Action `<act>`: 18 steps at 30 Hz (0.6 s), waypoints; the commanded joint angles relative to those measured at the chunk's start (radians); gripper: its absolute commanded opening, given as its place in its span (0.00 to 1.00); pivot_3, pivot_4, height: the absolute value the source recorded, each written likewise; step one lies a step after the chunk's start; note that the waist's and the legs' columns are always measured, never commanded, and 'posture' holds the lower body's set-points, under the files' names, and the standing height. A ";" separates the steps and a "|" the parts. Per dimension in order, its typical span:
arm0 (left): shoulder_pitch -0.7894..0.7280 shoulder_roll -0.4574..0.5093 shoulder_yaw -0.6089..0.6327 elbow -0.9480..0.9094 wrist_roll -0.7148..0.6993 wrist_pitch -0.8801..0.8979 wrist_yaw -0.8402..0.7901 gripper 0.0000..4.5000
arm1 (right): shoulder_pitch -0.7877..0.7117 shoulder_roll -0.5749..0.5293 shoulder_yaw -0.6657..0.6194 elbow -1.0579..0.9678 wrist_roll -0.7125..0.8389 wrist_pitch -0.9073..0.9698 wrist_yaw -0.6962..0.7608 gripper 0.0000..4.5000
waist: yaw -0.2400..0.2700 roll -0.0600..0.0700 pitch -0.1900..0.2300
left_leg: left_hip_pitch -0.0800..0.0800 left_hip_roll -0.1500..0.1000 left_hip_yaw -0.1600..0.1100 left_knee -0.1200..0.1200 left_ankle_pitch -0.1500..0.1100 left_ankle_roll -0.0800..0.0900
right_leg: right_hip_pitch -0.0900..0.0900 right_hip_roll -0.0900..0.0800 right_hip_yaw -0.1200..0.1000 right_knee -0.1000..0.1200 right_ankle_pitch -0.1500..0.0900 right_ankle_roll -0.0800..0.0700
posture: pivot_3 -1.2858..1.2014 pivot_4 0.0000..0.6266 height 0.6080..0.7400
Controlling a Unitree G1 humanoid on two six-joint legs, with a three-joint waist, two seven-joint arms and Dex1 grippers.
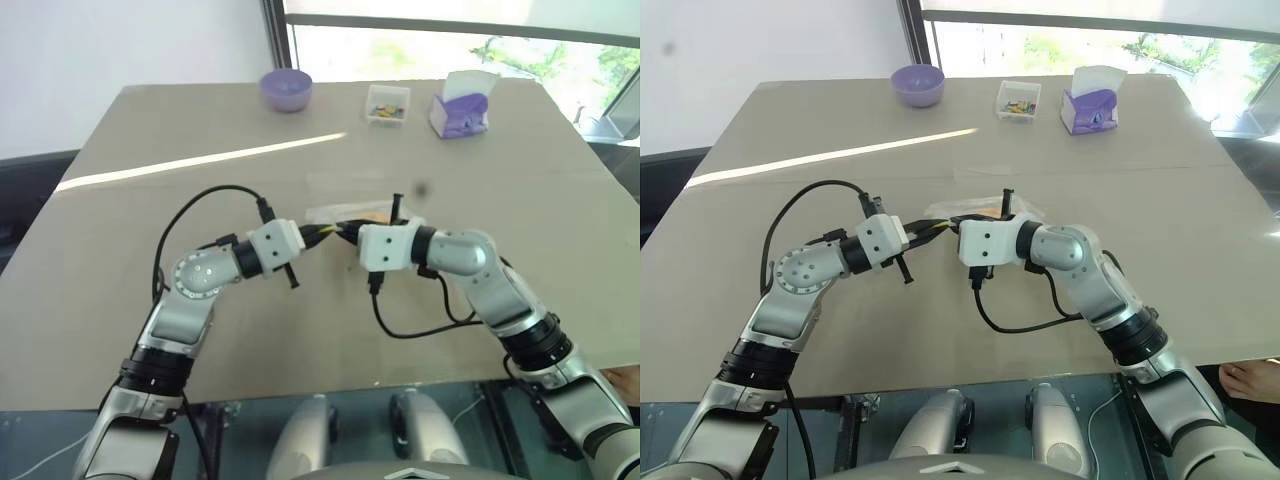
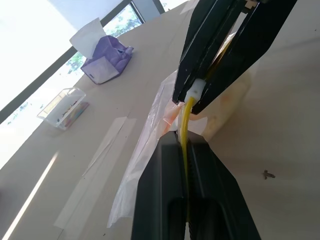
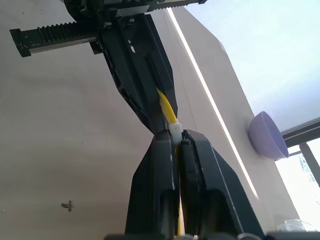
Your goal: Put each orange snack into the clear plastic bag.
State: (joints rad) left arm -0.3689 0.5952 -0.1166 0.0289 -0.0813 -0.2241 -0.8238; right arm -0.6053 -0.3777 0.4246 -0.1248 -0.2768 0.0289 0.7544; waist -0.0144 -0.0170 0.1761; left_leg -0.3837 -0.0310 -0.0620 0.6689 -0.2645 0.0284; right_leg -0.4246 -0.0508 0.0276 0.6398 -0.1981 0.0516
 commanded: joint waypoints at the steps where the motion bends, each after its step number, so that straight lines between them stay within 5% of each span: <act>1: -0.007 0.008 0.028 -0.024 -0.005 -0.018 0.005 0.00 | -0.006 -0.018 -0.026 -0.035 -0.006 -0.011 -0.008 0.00 | 0.000 0.000 0.000 | 0.000 0.000 0.000 0.000 0.000 0.000 | 0.000 0.000 0.000 0.000 0.000 0.000 | 0.52 0.24 1.00; 18: 0.009 0.039 0.026 0.059 0.002 -0.057 0.016 0.00 | 0.145 -0.243 -0.148 -0.112 0.035 0.007 -0.018 0.00 | 0.000 0.000 0.000 | 0.000 0.000 0.000 0.000 0.000 0.000 | 0.000 0.000 0.000 -0.001 0.000 0.000 | 0.52 0.24 1.00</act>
State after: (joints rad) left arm -0.3665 0.5946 -0.1774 0.0438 -0.0766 -0.2867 -0.8326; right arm -0.4783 -0.5623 0.3910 -0.2590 -0.2282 0.0091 0.7548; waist -0.0143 -0.0170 0.1762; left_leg -0.3838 -0.0308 -0.0617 0.6687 -0.2645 0.0285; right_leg -0.4245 -0.0510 0.0277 0.6391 -0.1982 0.0517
